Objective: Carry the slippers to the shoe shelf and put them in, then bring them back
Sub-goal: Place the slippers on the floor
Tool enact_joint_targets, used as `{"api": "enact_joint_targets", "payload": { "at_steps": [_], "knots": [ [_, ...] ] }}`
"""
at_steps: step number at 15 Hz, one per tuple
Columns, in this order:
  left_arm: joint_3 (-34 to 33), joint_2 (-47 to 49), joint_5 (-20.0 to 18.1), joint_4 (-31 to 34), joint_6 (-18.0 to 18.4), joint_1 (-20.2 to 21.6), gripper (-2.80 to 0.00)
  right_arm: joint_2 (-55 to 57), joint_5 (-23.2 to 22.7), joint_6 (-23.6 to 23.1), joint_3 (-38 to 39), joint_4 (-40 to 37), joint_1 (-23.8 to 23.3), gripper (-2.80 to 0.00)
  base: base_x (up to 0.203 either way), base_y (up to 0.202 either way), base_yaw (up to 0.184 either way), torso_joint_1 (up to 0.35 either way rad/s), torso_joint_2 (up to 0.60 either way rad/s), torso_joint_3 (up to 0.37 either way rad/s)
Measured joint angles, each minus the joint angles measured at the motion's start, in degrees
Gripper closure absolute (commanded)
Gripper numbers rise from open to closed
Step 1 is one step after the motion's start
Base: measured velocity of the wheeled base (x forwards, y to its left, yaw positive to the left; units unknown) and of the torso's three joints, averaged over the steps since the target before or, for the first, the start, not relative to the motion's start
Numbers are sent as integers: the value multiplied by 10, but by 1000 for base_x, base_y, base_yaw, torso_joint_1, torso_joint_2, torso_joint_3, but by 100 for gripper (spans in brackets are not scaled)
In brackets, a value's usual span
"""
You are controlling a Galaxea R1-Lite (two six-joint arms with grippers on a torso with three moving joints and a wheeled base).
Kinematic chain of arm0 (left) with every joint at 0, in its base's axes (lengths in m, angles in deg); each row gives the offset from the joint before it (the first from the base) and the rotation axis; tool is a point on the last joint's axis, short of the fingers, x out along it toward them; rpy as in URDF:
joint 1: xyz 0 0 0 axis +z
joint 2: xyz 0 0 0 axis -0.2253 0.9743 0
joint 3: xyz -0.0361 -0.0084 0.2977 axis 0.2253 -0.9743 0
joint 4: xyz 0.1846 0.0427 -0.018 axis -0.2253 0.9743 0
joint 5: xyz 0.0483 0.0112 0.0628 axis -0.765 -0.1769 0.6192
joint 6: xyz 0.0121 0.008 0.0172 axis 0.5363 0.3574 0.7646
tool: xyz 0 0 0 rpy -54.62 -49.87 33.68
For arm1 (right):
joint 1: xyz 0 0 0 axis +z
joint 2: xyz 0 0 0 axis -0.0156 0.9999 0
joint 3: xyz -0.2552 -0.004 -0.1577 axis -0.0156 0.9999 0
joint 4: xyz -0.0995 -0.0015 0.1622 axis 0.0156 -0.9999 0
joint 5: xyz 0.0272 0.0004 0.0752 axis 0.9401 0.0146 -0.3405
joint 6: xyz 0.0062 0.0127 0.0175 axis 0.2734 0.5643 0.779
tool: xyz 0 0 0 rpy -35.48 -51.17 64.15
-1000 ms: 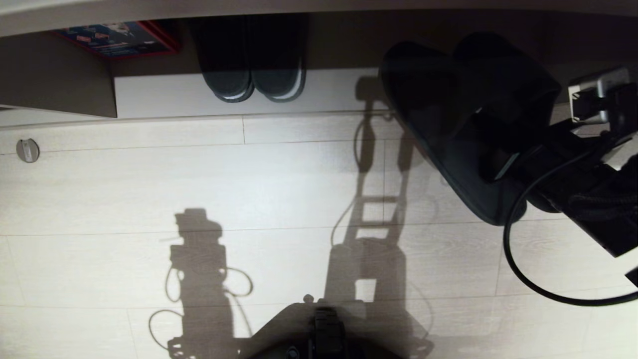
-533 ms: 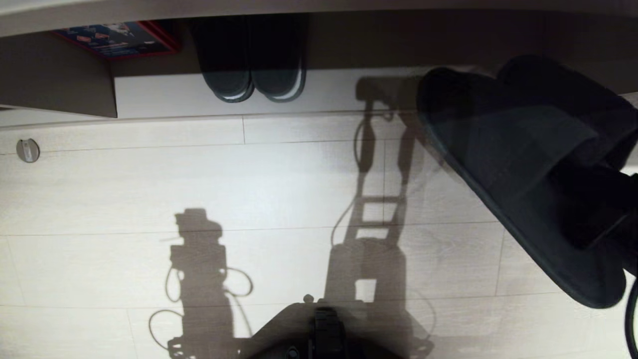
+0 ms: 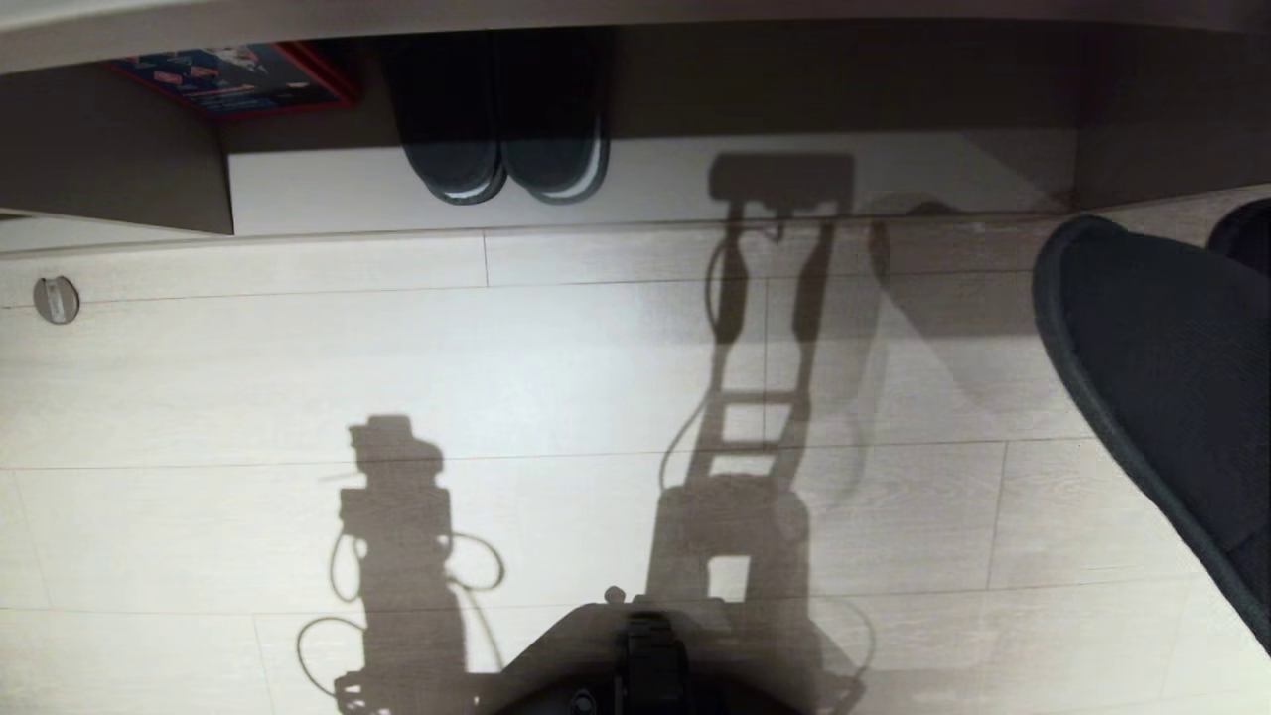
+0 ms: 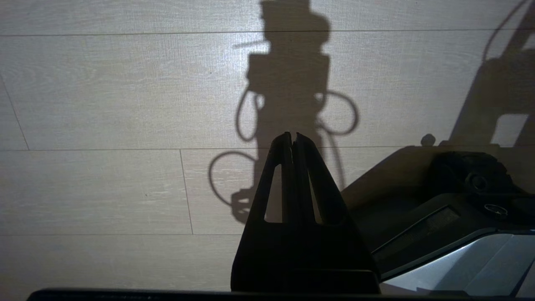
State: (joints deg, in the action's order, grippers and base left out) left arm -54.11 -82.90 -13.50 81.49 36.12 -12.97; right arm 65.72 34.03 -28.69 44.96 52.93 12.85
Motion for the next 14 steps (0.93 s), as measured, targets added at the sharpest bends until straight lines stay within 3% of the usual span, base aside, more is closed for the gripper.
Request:
{"api": "enact_joint_targets", "payload": {
  "at_steps": [7, 12, 14],
  "knots": [
    [0, 0, 0, 0, 0, 0, 0, -120, -25, 21, 72, -11, -93, 0, 0, 0, 0, 0, 0, 0],
    [0, 0, 0, 0, -1, 0, 0, -198, -30, 40, 174, -16, -120, 0, 0, 0, 0, 0, 0, 0],
    [0, 0, 0, 0, -1, 0, 0, -240, -39, 39, 201, -59, -130, 0, 0, 0, 0, 0, 0, 0]
  ]
}}
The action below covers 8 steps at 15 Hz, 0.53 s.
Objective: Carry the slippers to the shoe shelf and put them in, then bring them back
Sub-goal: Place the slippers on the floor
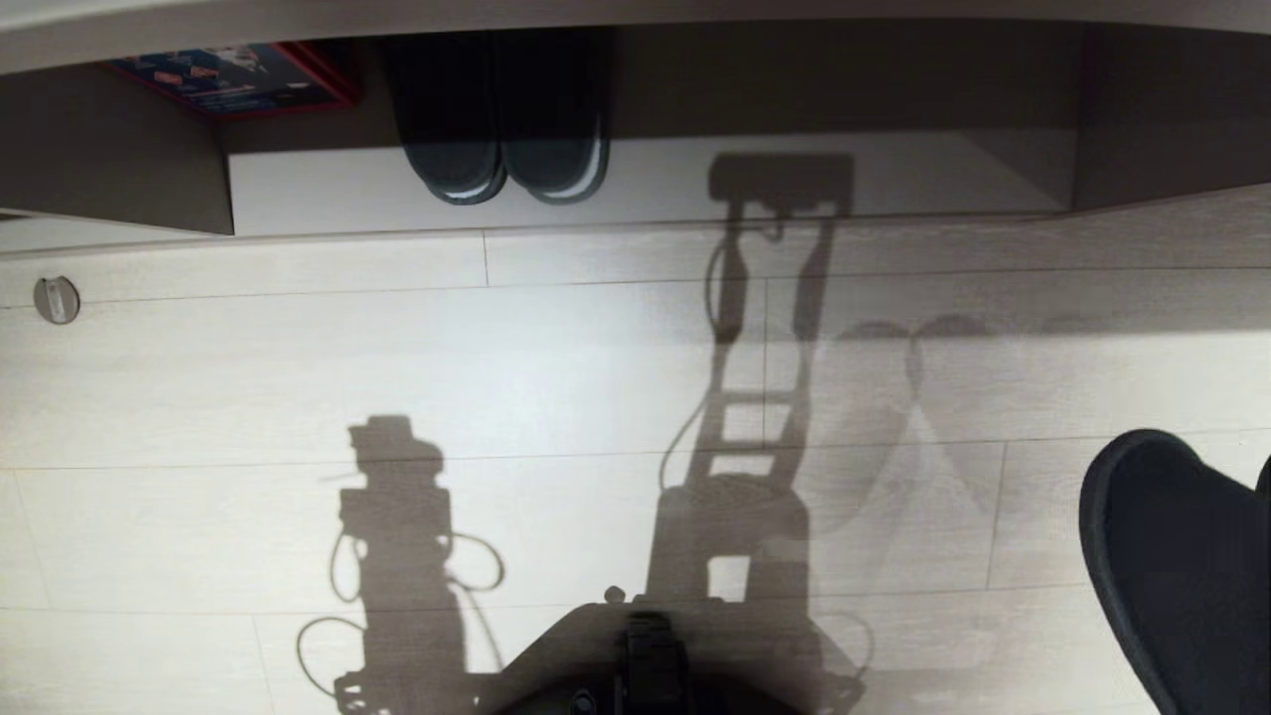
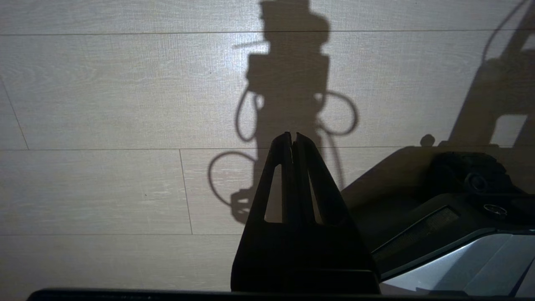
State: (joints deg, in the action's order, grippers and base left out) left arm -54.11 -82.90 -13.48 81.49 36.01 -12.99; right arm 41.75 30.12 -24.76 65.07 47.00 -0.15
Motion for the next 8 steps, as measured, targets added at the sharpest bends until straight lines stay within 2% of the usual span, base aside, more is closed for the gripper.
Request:
{"api": "enact_joint_targets", "payload": {
  "at_steps": [2, 5, 8],
  "knots": [
    [0, 0, 0, 0, 0, 0, 0, -50, -9, -6, 3, -80, -5, 0, 0, 0, 0, 0, 0, 0],
    [0, 0, 0, 0, 0, 0, 0, -86, 24, -34, 10, -182, -7, 0, 0, 0, 0, 0, 0, 0],
    [0, 0, 0, 0, -1, 0, 0, -97, 26, -22, 13, -188, -7, 0, 0, 0, 0, 0, 0, 0]
  ]
}}
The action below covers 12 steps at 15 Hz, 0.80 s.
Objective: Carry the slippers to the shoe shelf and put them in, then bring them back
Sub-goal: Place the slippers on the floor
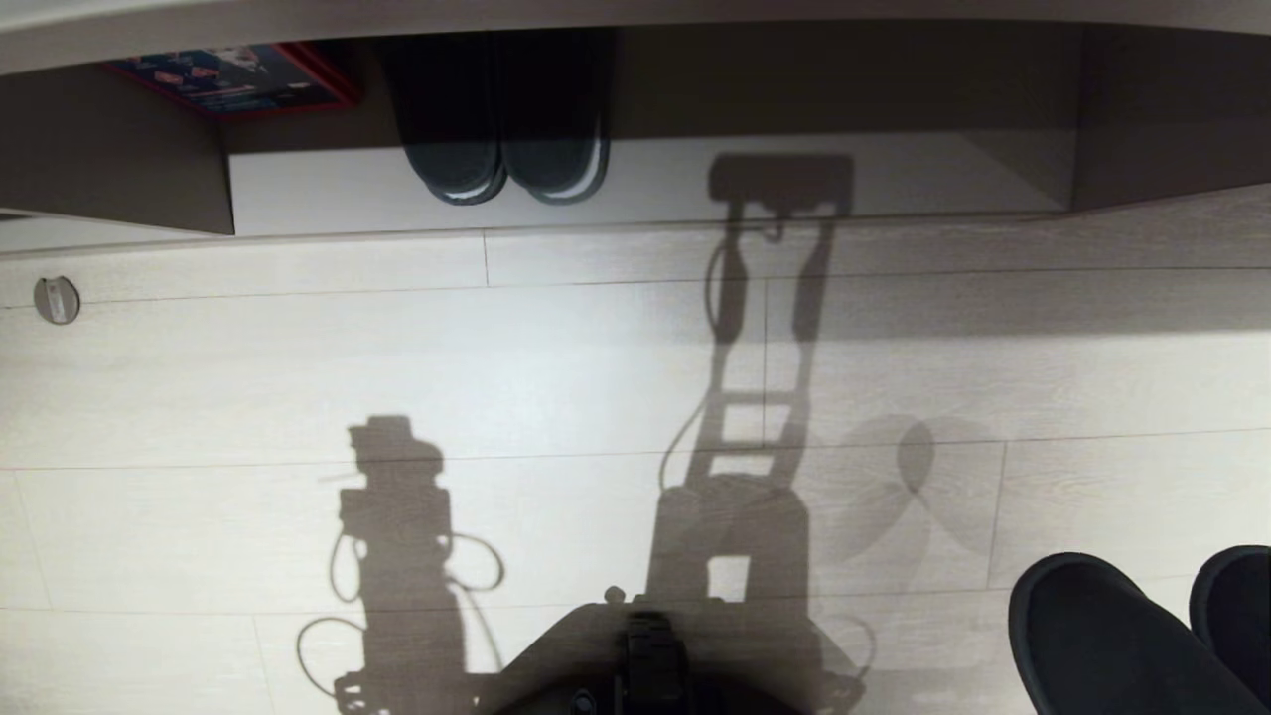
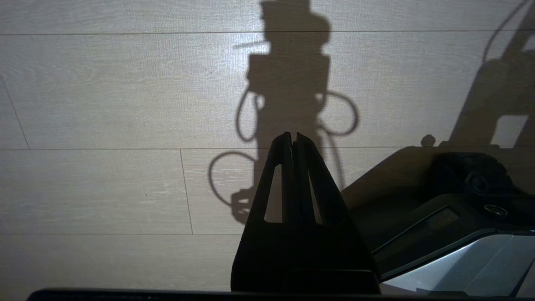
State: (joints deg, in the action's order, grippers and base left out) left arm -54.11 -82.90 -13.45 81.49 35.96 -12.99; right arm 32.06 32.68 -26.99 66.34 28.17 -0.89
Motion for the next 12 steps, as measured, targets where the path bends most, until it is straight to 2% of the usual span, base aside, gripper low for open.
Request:
{"api": "enact_joint_targets", "payload": {
  "at_steps": [4, 12],
  "knots": [
    [0, 0, -1, 0, 0, 0, 0, -4, -1, 0, 1, -1, 0, 0, 0, 0, 0, 5, 3, 116],
    [0, 0, 0, 0, 1, 0, 0, -5, -1, -1, 1, -3, 0, 0, 0, 0, 0, -1, 2, 200]
  ]
}}
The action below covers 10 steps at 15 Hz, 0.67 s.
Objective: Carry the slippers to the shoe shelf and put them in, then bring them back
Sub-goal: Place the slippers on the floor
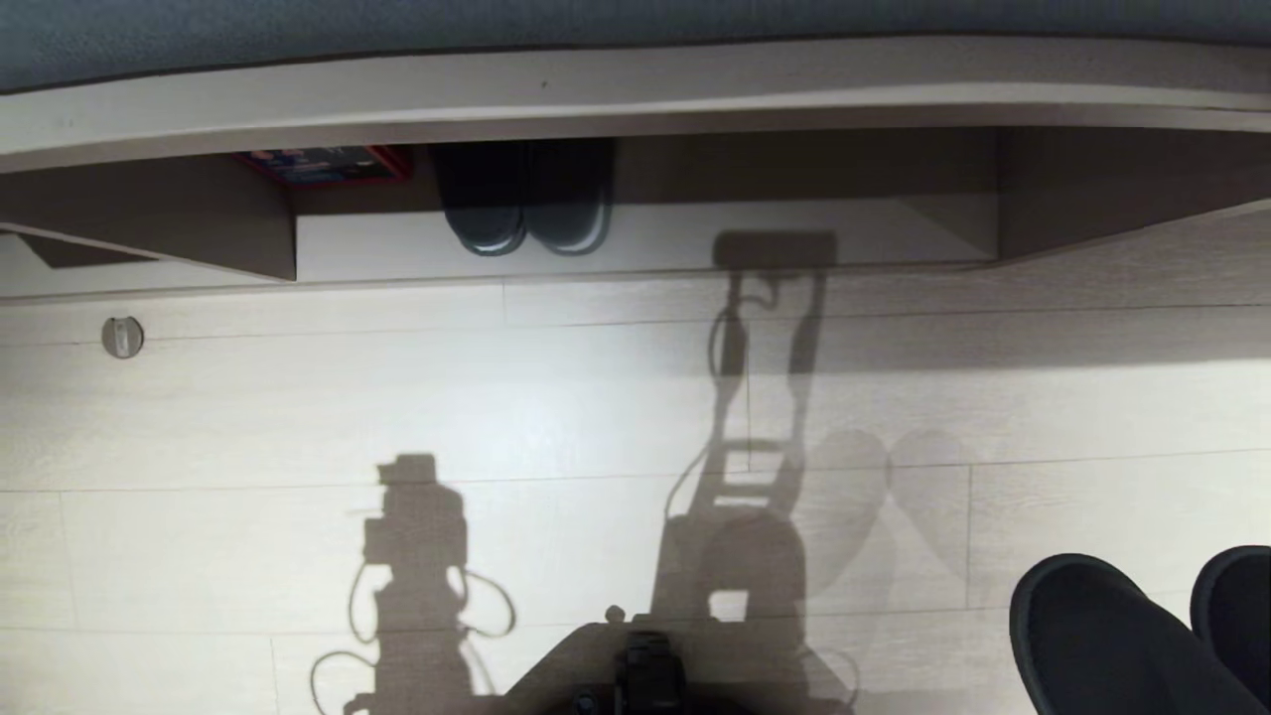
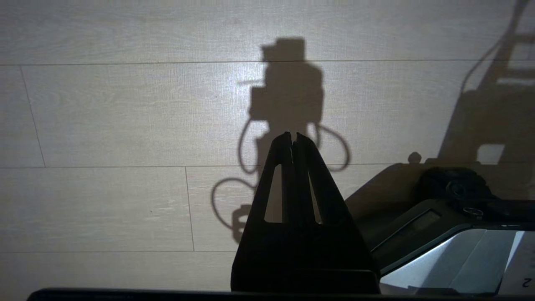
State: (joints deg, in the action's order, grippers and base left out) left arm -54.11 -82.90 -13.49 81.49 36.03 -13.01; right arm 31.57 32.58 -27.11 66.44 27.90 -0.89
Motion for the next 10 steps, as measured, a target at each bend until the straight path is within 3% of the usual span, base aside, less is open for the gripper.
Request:
{"api": "enact_joint_targets", "payload": {
  "at_steps": [10],
  "knots": [
    [0, 0, 0, 0, 0, 0, 0, 0, -2, -5, 0, 0, 0, 0, 0, 0, 0, 2, 2, 202]
  ]
}}
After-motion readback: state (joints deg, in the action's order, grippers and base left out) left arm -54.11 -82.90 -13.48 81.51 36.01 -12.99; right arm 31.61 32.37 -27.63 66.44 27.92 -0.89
